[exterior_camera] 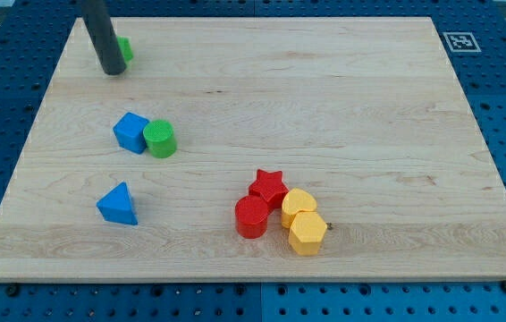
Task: Slide green star to top left
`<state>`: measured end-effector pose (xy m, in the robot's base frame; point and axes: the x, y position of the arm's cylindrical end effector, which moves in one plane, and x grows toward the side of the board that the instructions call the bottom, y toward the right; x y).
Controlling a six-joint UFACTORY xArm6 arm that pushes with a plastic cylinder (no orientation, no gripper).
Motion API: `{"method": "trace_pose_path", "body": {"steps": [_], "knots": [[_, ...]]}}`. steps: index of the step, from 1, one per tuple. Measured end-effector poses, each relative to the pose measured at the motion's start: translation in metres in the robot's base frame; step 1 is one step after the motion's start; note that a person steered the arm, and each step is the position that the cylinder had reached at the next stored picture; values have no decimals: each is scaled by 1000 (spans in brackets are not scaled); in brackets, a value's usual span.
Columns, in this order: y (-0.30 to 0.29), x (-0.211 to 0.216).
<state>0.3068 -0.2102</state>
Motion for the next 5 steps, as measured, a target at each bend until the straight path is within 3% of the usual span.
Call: {"method": "trace_pose_path", "body": {"steps": [4,5], "knots": [[0,-45],[1,-30]]}}
